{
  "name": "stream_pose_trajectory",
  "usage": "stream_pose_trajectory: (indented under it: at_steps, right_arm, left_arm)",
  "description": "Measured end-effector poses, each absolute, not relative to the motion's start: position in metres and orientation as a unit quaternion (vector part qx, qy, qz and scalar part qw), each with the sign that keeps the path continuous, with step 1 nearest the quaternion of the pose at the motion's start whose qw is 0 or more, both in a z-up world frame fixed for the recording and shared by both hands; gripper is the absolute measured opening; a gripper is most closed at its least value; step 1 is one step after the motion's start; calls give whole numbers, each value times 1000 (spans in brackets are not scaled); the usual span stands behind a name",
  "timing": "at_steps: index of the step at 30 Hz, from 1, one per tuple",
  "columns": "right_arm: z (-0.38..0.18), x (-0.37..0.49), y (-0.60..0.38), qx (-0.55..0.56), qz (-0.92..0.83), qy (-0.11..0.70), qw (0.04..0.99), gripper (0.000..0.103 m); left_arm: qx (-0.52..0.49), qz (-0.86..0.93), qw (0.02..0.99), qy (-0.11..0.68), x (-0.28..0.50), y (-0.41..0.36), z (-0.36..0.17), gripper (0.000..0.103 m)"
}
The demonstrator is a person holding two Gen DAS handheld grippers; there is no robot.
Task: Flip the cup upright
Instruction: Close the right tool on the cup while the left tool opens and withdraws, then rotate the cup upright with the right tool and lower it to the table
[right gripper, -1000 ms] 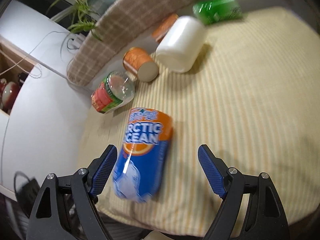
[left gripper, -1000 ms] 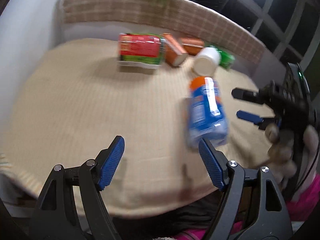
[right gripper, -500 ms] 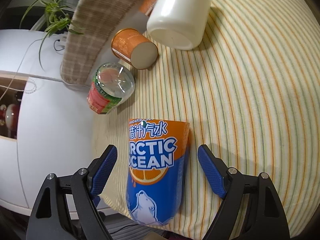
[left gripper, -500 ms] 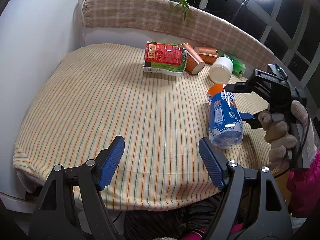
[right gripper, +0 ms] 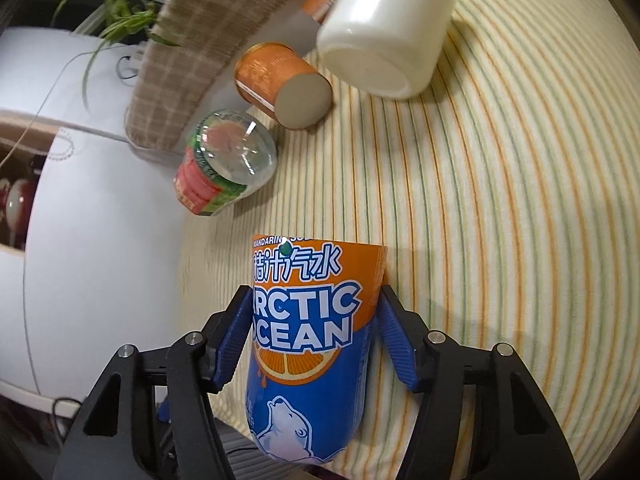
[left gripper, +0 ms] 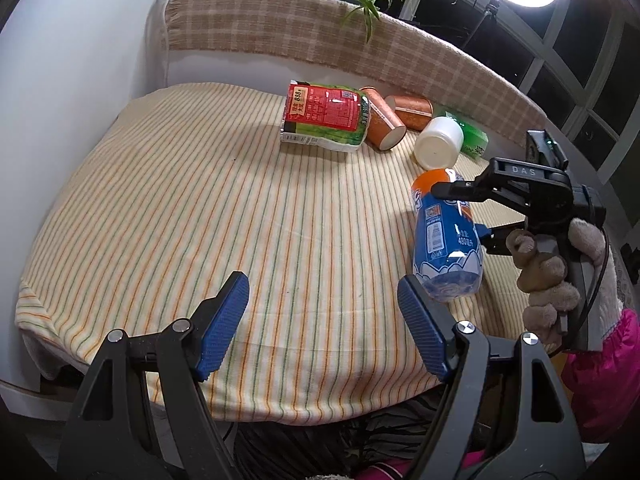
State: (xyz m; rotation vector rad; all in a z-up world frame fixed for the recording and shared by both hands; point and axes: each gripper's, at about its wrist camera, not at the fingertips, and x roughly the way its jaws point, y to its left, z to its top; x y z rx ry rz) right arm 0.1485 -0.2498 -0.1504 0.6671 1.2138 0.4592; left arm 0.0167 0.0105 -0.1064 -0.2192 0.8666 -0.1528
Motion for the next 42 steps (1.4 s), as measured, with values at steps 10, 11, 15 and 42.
stream_pose_trajectory:
  at_steps: [10, 11, 15, 42]
  right_arm:
    - [-106, 133, -256, 207, 217, 471, 830, 60]
    - [-101, 132, -254, 188, 214, 460, 841, 60]
    - [-86, 125, -246, 123, 205, 421, 875, 60]
    - [-74, 108, -205, -96, 168, 338, 921, 59]
  left_arm:
    - [-105, -75, 900, 416, 22, 5, -104, 79]
    - [-104, -75, 901, 415, 22, 5, -104, 79]
    - [-102, -75, 902, 413, 22, 4, -102, 79]
    - [-95, -75, 909, 399, 19, -1, -94, 79]
